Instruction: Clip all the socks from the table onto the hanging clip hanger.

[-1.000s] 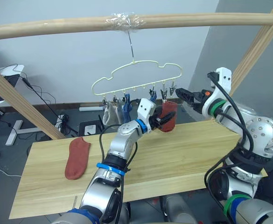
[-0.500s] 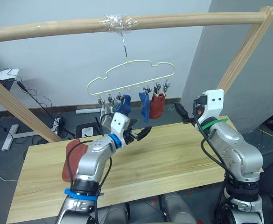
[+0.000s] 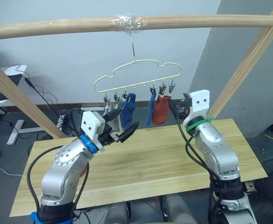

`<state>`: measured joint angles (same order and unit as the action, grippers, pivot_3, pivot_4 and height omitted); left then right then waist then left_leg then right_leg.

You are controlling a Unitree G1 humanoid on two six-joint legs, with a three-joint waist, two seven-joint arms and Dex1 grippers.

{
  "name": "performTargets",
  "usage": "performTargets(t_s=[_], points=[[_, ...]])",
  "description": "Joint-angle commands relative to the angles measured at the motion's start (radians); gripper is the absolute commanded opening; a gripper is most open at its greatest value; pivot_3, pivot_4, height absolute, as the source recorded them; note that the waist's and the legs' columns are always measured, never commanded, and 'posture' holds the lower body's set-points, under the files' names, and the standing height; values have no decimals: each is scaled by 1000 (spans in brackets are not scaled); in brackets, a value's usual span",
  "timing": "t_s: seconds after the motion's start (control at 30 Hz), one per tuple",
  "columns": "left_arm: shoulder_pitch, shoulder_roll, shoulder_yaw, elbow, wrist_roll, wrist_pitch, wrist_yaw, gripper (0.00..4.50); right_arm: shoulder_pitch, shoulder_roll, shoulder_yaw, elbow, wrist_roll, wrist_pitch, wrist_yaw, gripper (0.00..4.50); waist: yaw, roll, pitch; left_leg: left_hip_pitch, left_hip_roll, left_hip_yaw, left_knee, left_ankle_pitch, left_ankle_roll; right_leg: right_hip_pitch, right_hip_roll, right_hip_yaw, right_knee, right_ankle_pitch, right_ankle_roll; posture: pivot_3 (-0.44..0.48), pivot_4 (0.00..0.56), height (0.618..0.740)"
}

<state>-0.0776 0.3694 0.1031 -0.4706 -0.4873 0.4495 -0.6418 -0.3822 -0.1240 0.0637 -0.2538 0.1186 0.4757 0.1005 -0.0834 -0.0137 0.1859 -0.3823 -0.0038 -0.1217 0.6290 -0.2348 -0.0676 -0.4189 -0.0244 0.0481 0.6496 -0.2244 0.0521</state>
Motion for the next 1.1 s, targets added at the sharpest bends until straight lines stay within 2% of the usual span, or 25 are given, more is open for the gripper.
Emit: performTargets(t_s=[0.03, 0.33, 0.53, 1.1], points=[[4, -1, -4, -54, -19, -15, 17, 4500, -53, 23, 3, 30, -32, -70, -22, 2538, 2, 0, 0, 0, 0, 0, 0, 0, 0, 0, 0, 0, 0, 0, 0, -7, 120, 740], [22, -20, -8, -90, -89, -17, 18, 4500, -147, 83, -48, 194, -50, -130, -90, 2538, 10, -1, -1, 0, 0, 0, -1, 0, 0, 0, 0, -1, 0, 1, -1, 3, 113, 740], [16, -4, -24, -90, -74, -30, 18, 4500, -198, 98, -76, 274, -47, -160, -116, 2538, 13, -1, -1, 0, 0, 0, 0, 0, 0, 0, 0, 0, 0, 1, -2, 8, 106, 740], [3, 9, -32, -97, -77, -28, 29, 4500, -255, 124, -97, 380, -43, -216, -140, 2538, 25, -1, -3, 0, 1, 0, 0, 0, 0, 0, 1, 0, 0, 2, -4, 21, 101, 740]])
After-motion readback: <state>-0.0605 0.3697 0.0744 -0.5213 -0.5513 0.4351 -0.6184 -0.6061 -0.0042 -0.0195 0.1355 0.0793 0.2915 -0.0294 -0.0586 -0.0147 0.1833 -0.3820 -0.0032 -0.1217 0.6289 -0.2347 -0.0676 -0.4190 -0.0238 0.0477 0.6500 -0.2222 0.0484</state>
